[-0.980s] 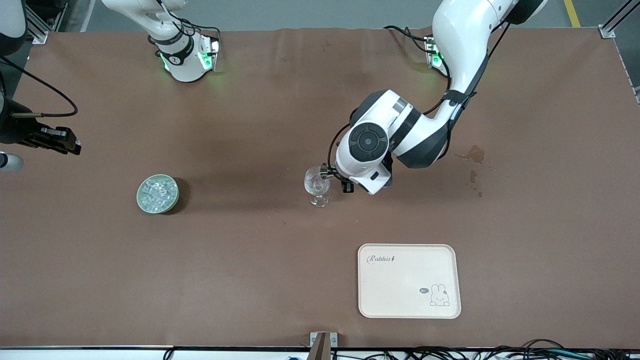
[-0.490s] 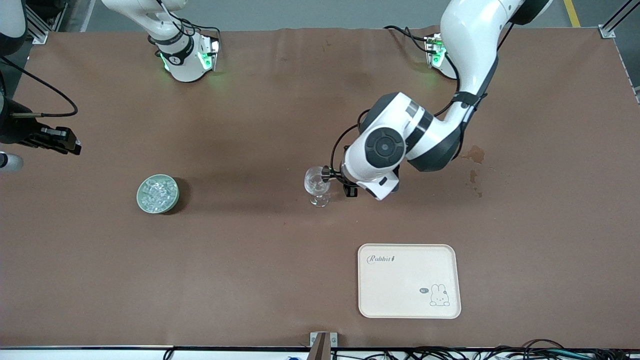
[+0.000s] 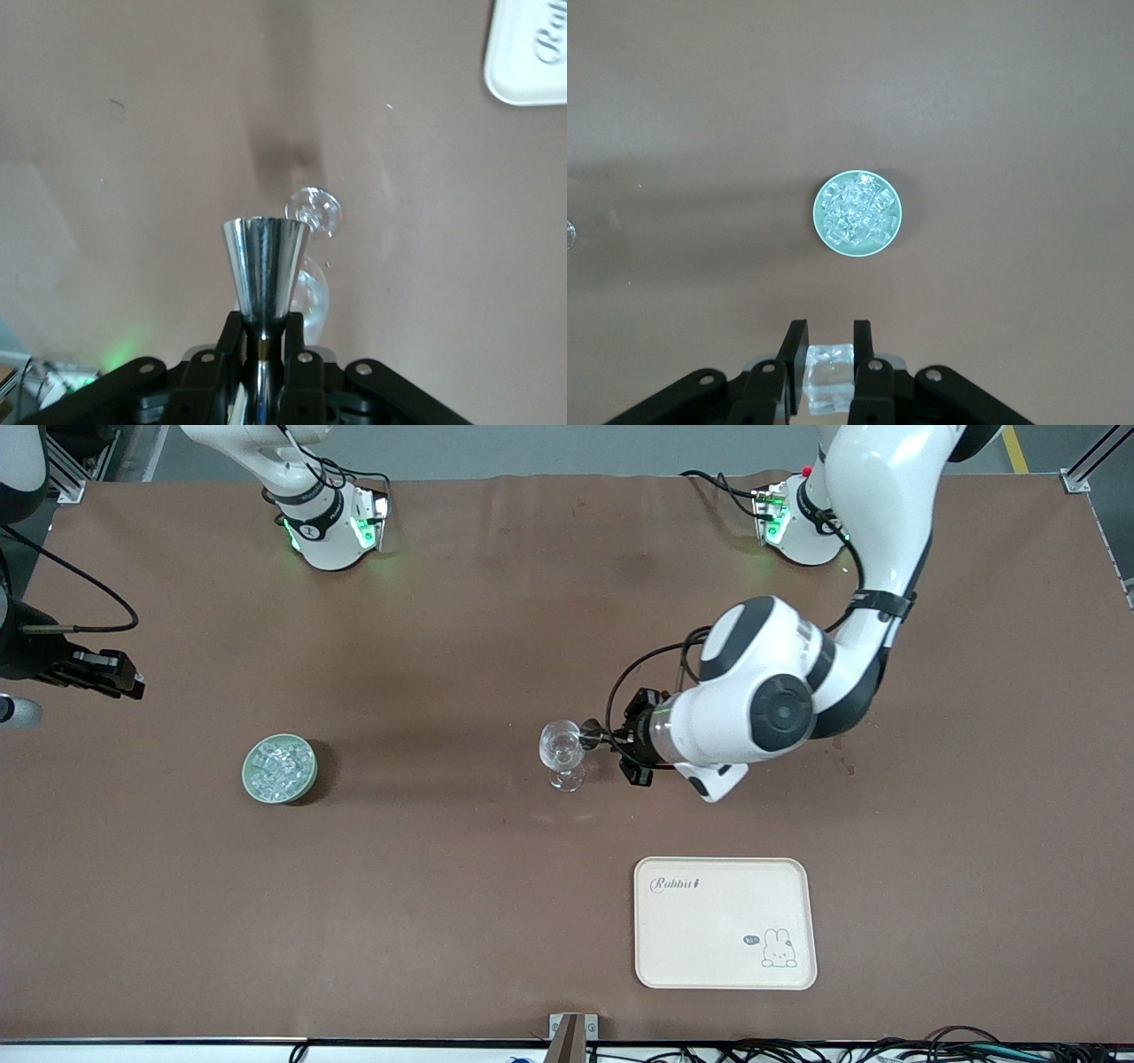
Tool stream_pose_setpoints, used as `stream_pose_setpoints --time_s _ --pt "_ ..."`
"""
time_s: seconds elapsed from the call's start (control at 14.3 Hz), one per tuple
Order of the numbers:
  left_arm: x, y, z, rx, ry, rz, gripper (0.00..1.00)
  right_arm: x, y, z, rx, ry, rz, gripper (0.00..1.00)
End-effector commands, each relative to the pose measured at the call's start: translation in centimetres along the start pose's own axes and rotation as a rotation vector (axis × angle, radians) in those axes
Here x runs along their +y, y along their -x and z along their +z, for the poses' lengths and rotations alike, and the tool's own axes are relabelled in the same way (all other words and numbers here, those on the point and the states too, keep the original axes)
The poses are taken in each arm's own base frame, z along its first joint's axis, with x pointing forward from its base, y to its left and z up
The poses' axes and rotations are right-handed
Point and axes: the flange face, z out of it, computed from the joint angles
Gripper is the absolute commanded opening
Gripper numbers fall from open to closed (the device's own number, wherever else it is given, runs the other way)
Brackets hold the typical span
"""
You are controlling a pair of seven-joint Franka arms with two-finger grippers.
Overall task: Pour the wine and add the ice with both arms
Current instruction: 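Tilt the jigger with the left gripper to pour into the wine glass, then move the jigger toward the tray while the right gripper carries ice to the glass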
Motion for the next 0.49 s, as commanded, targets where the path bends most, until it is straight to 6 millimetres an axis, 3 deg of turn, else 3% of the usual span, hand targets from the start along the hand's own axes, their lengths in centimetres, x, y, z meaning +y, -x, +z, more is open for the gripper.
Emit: stream_pose_setpoints --time_s 0.0,0.42 --pt "0.3 -1.6 -2.7 -0.075 0.008 0.054 0.00 -1.6 0.5 0.0 -0.004 -0.011 0.007 0.01" --pt "3.3 -8.3 -7.3 -0.275 0.102 0.196 0.00 -7.5 1.1 0.3 -0.004 -0.034 0.041 0.01"
